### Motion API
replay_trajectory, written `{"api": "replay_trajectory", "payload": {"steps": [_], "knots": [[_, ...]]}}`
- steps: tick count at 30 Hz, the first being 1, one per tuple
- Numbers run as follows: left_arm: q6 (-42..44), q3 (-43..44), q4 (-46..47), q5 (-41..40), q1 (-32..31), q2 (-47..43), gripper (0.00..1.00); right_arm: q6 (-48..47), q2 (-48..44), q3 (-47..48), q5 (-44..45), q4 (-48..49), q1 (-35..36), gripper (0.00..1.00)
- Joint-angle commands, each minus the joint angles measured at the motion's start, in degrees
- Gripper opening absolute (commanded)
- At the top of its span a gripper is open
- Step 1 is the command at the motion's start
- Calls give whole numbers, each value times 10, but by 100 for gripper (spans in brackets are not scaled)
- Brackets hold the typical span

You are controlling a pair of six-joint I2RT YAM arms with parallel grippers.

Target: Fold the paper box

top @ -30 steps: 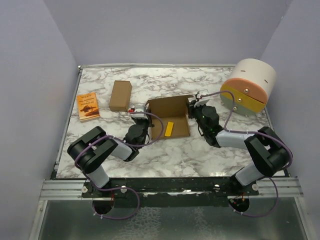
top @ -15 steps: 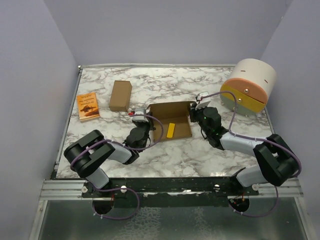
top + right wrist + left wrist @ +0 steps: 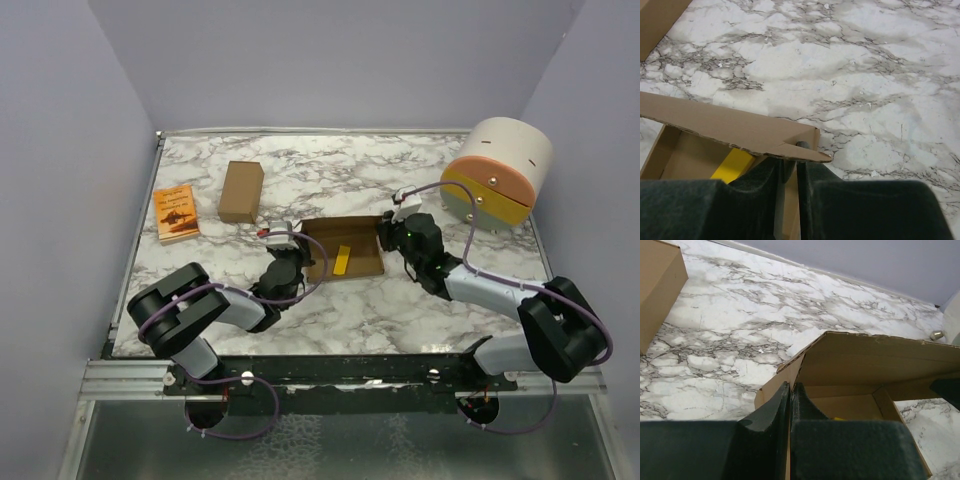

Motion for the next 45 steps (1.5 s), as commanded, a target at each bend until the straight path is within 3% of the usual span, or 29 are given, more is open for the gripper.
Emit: {"api": "replay_trajectory", "payload": {"steps": [1,20,31,35,38,42,45], "knots": [[-49,-1,-67,41,-21,6,0,45,-4,4,-76,-100,13,15],[-56,-27,-97,40,-30,-23,0,30,-23,-1,-101,-156,12,23],[-33,-22,-104,41,-30,-31,0,64,-21,27,-169,-162,6,23],[-26,-15,-127,30,-30,-39,0,-52,-37,69,-202,-214,5,24],[-23,-4,-155,22,-30,-46,0,-135,-66,93,-185,-277,-2,31],[-22,21,-208,13,-30,-53,0,-239,-103,94,-279,-350,-22,36],[-24,37,-237,5,-30,-56,0,-280,-123,93,-352,-395,-39,46]]}}
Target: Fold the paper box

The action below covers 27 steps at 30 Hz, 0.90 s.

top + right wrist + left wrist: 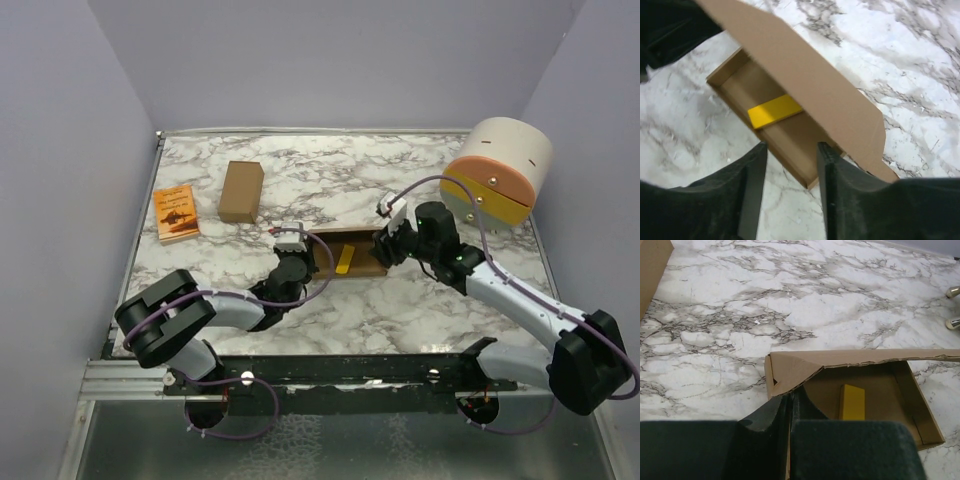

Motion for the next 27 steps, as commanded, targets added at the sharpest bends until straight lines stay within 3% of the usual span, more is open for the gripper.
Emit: {"api": "replay_trajectory", "payload": {"steps": [1,8,11,15,19,23,27], "knots": [[-2,24,-88,-6,-6,-11,0,-118,-31,10,-140,-110,-27,50],[-15,62,-171,-19,-6,-18,0,-172,-46,74,-363,-216,-177,62],[-17,79,-201,-19,-6,-19,0,-199,-46,96,-408,-237,-234,67],[-17,97,-228,-17,-5,-20,0,-229,-38,101,-393,-206,-271,77],[-18,102,-235,-14,-5,-22,0,-440,-13,65,-439,-199,-271,84],[-20,102,-238,-10,-4,-24,0,-391,24,59,-370,-98,-272,83],[-19,105,-238,-4,-3,-23,0,-389,62,64,-404,-46,-275,73]]}}
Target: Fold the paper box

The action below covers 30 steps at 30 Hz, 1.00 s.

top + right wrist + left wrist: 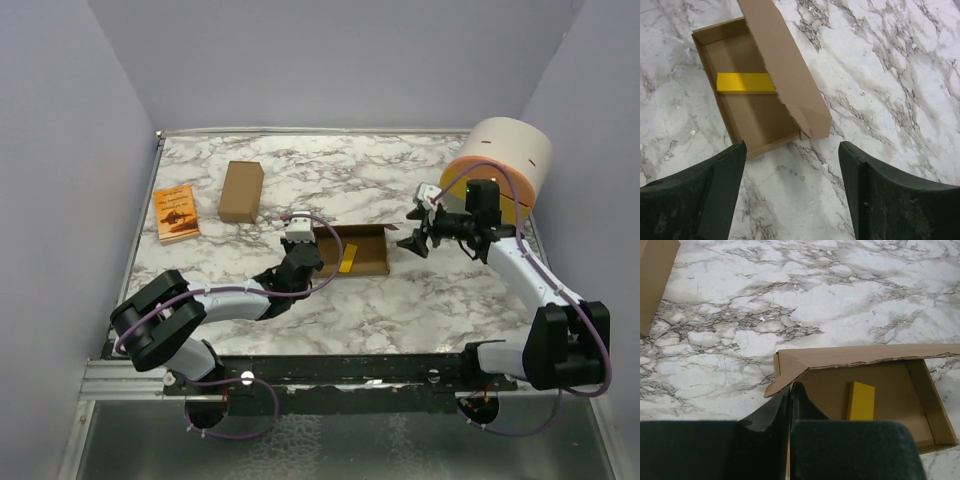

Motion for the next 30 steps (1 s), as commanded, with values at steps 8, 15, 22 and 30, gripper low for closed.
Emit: {"api": "replay_trajectory", "payload": {"steps": [8,15,22,30], "knots": [[-7,10,-33,19,-2,-4,0,-13,117,36,-54,116,-1,52],[-7,14,-32,25,-1,-2,0,14,120,10,-42,156,8,26],[-5,31,-38,23,0,6,0,66,96,-7,35,225,51,3],[3,58,-43,27,15,29,0,172,112,42,148,205,89,1]]}}
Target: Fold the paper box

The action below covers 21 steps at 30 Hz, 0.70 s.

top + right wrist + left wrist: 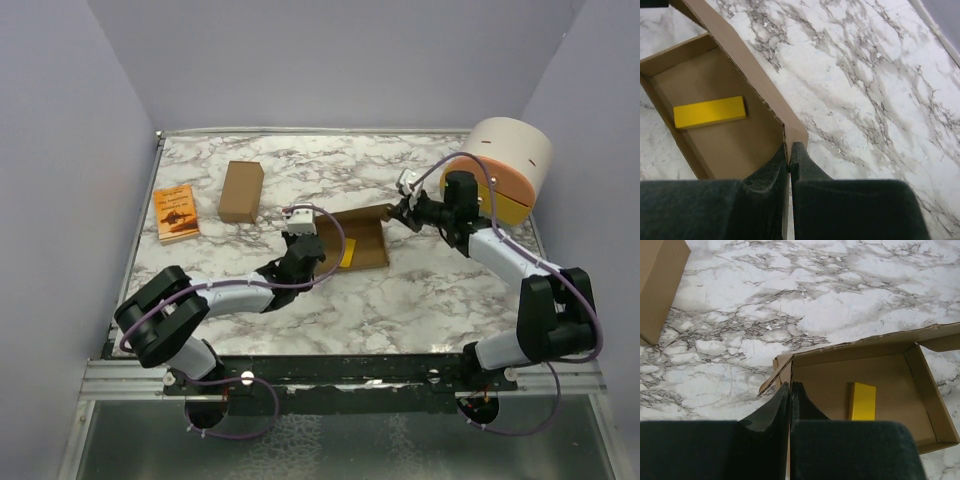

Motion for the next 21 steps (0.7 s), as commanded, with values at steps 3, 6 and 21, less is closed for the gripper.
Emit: {"api": "replay_trajectory", "payload": {"steps": [3,6,21], "knots": [[3,30,-11,42,10,20,0,113,22,71,77,-48,35,1],[2,40,-26,54,18,17,0,147,29,83,84,-70,42,1],[-7,100,-99,161,71,0,0,311,59,139,207,-114,77,1]]}}
